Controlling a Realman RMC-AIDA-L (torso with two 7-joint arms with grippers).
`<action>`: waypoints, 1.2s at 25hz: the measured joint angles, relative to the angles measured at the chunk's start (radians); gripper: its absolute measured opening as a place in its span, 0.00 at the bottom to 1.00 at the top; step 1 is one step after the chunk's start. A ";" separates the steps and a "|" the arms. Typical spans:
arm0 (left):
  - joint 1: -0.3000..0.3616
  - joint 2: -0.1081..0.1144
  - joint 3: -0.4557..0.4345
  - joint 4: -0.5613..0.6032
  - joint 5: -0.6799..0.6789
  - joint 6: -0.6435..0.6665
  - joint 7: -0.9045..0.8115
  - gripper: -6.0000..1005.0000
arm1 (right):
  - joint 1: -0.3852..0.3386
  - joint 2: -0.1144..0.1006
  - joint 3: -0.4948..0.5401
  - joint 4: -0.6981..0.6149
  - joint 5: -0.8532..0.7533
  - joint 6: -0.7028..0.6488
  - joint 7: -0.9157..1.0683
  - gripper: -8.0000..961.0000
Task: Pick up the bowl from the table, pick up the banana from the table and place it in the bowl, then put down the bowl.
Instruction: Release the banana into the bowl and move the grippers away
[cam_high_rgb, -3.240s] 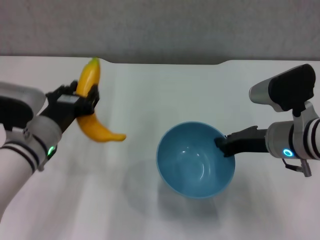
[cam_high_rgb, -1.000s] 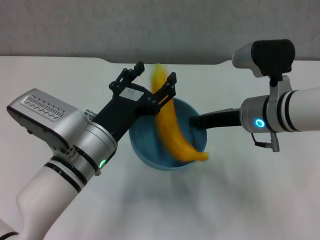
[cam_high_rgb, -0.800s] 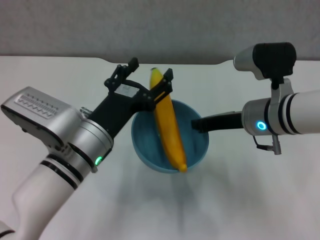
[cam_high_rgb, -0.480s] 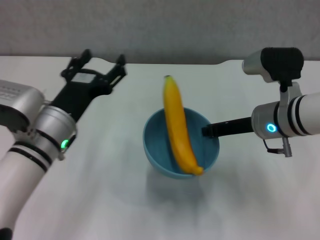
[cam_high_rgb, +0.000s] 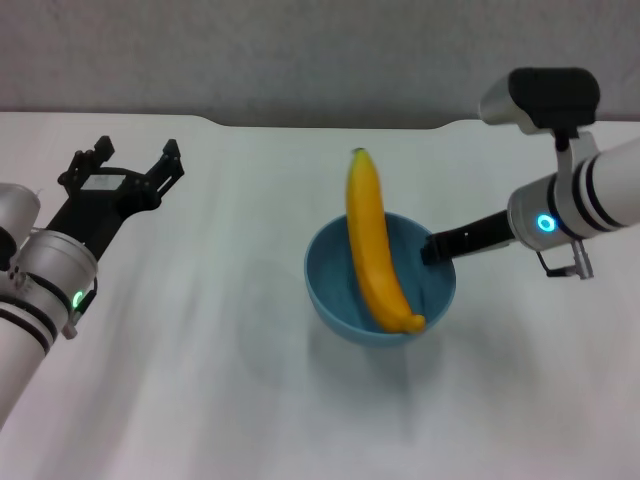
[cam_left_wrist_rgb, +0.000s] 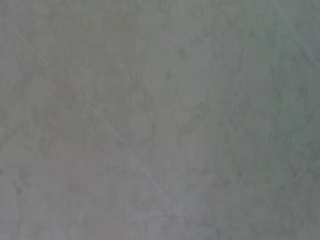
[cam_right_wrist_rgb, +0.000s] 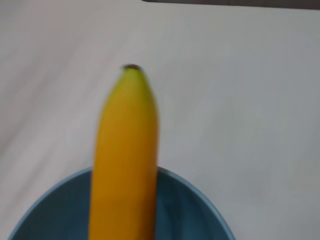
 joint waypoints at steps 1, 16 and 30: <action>0.000 0.000 -0.002 0.002 0.000 0.000 0.000 0.89 | 0.015 0.000 0.005 0.017 -0.007 0.003 -0.001 0.05; 0.002 0.000 -0.026 0.018 0.000 0.007 0.008 0.89 | 0.042 0.018 -0.057 0.087 -0.009 -0.001 -0.006 0.05; 0.003 -0.003 -0.027 0.033 0.000 0.010 0.002 0.89 | 0.021 0.020 -0.069 0.096 -0.009 0.009 -0.007 0.05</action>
